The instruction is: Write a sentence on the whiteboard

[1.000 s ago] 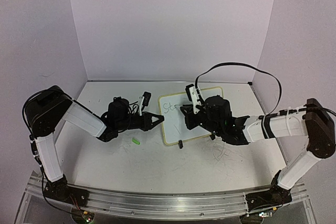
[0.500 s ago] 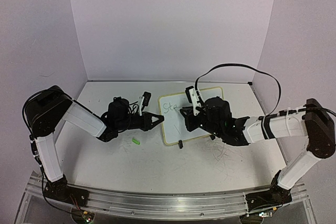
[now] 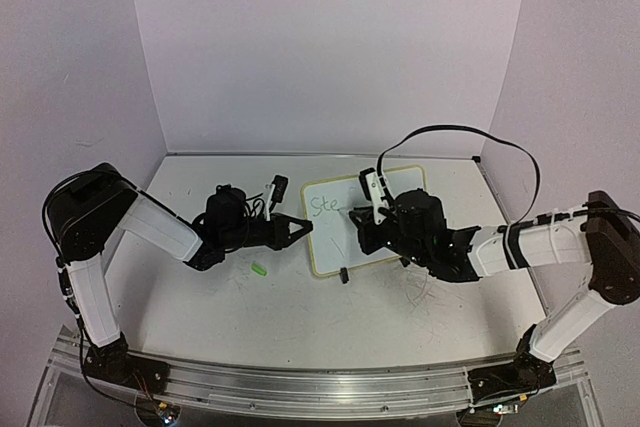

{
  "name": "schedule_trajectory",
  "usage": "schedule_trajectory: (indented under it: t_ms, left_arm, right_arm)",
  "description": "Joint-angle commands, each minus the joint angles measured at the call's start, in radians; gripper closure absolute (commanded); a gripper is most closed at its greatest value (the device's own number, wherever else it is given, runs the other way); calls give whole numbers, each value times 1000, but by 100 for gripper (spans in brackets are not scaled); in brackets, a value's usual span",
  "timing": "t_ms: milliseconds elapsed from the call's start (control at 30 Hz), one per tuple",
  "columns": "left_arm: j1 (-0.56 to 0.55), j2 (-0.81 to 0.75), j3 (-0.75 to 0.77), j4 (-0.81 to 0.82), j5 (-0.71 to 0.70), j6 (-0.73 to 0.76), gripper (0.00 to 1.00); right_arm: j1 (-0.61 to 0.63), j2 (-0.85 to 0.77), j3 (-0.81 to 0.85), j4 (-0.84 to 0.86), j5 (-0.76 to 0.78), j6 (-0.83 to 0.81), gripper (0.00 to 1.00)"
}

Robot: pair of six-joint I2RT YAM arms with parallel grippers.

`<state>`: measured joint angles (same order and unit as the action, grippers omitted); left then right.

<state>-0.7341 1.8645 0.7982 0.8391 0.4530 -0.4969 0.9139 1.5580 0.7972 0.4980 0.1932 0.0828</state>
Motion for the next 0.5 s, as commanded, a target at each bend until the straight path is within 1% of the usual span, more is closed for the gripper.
schedule_trajectory:
  t_ms: [0, 67, 167, 467]
  left_arm:
    - [-3, -44, 12, 3, -1, 6, 100]
    - [-3, -43, 13, 4, 0, 6, 100]
    - [-2, -43, 14, 3, 0, 6, 100]
    - [-2, -46, 13, 2, 1, 7, 100]
  right_arm:
    - [-9, -80, -25, 56, -38, -15, 100]
    - [-14, -71, -21, 67, -49, -18, 100]
    - [-18, -34, 12, 66, -29, -13, 100]
    - [-18, -7, 44, 65, 13, -23, 100]
